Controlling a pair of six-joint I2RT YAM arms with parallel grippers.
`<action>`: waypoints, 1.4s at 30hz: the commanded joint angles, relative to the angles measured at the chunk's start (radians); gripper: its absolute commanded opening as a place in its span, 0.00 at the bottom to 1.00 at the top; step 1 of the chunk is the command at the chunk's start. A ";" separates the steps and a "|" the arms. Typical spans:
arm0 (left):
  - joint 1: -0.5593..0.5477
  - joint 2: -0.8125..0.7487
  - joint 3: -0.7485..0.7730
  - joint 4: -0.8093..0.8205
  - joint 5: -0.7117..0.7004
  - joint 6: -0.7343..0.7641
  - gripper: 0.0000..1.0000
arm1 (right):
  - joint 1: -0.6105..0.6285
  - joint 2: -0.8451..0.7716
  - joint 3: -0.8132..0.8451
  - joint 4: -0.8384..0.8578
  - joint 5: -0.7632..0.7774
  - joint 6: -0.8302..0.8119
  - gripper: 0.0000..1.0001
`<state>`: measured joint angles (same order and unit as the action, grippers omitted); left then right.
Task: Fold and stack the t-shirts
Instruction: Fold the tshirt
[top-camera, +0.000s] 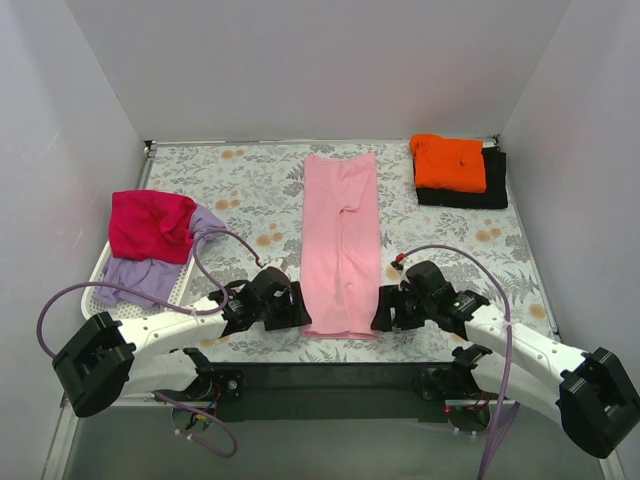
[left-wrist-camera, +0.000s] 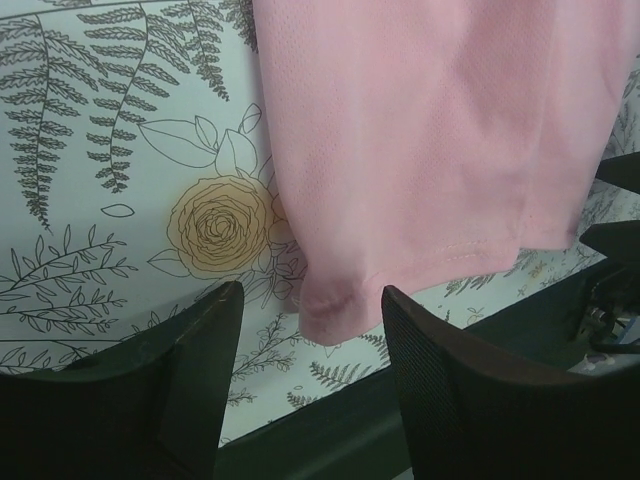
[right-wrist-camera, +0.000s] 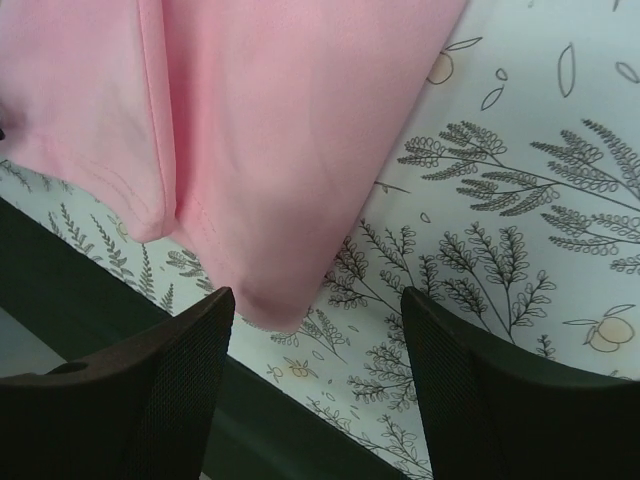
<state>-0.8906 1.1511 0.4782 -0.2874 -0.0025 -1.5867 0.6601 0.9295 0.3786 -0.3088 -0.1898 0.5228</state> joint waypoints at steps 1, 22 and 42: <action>-0.002 -0.019 -0.009 -0.013 0.047 -0.010 0.53 | 0.029 -0.012 -0.003 0.042 -0.020 0.057 0.61; -0.011 0.002 -0.018 -0.015 0.117 -0.007 0.37 | 0.154 0.066 0.002 0.103 0.023 0.148 0.56; -0.025 -0.042 -0.076 0.070 0.125 -0.038 0.18 | 0.197 0.098 -0.003 0.091 0.110 0.154 0.27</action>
<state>-0.9073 1.1370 0.4103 -0.2523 0.1131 -1.6169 0.8478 1.0199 0.3756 -0.2222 -0.1085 0.6773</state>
